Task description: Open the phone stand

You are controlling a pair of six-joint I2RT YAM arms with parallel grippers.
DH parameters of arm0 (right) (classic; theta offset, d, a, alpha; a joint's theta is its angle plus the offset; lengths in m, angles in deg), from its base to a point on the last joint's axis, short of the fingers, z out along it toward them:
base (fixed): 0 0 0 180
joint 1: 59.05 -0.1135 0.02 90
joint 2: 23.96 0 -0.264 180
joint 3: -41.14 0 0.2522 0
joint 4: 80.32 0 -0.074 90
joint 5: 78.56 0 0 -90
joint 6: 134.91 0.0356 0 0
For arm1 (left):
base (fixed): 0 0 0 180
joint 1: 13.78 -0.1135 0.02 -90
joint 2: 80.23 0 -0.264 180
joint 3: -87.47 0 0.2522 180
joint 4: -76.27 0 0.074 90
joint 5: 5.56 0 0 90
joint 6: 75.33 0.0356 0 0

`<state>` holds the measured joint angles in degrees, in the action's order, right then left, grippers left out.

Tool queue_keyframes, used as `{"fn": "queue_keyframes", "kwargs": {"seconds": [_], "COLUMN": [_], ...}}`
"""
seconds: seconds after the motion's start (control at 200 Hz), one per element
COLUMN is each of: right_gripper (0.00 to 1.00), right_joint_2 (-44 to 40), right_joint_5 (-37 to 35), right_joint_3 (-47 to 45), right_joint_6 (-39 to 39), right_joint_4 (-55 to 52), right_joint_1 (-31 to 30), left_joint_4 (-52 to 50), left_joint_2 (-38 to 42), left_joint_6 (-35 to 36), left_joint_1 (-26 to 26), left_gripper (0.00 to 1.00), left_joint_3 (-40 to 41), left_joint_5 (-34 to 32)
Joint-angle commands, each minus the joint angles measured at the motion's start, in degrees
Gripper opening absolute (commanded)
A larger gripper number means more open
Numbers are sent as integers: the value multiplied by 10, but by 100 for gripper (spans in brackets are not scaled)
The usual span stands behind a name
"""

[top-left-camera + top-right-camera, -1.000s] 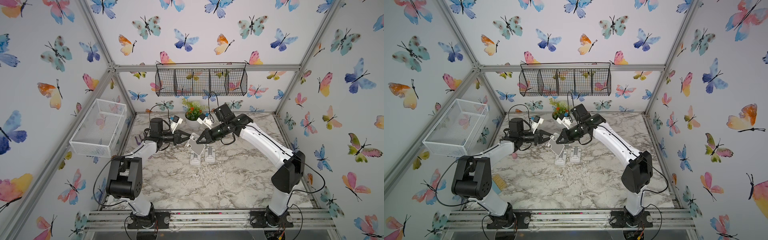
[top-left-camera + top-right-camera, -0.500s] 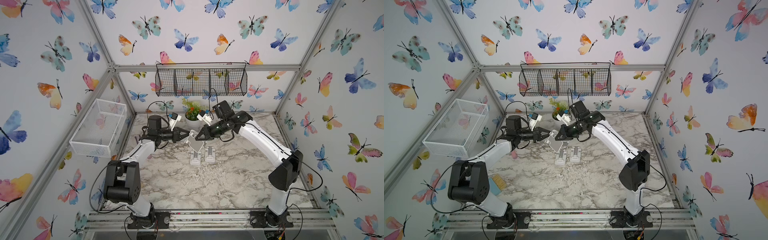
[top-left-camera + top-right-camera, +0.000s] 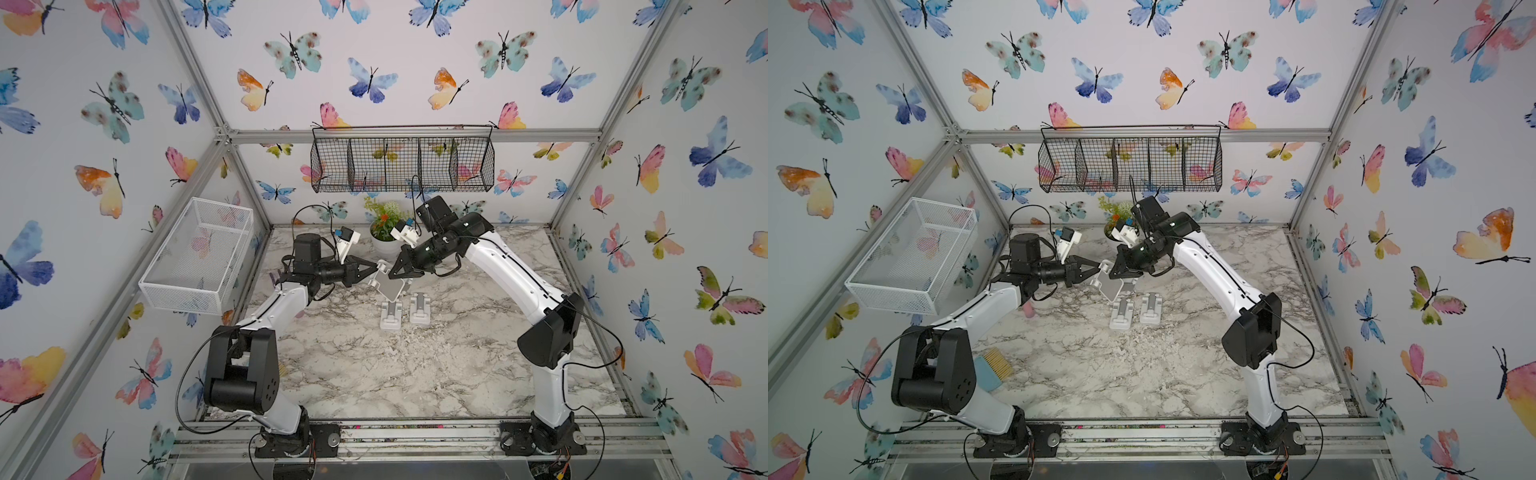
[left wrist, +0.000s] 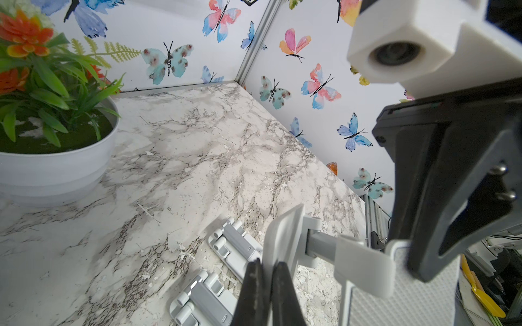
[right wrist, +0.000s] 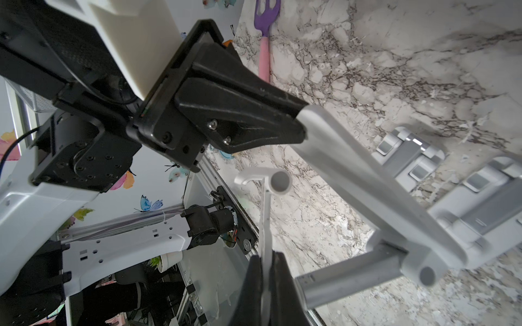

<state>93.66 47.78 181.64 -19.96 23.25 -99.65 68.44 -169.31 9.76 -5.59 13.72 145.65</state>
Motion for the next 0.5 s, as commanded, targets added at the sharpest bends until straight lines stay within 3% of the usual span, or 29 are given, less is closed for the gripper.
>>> {"fn": "queue_keyframes", "kwargs": {"seconds": [0.0, 0.456, 0.491], "right_gripper": [1, 1, 1], "right_joint_2": [46, 35, 29], "right_joint_5": [-59, -48, -51], "right_joint_3": [25, 37, 31], "right_joint_6": [15, 13, 13], "right_joint_4": [17, 18, 18], "right_joint_1": [-8, 1, 3], "left_joint_4": [26, 31, 31], "left_joint_2": [43, 32, 30], "left_joint_6": [-29, -32, -33], "left_joint_1": [22, 25, 24], "left_gripper": [0, 0, 10], "left_joint_3": [-7, -5, -8], "left_joint_5": [75, 68, 64]}}
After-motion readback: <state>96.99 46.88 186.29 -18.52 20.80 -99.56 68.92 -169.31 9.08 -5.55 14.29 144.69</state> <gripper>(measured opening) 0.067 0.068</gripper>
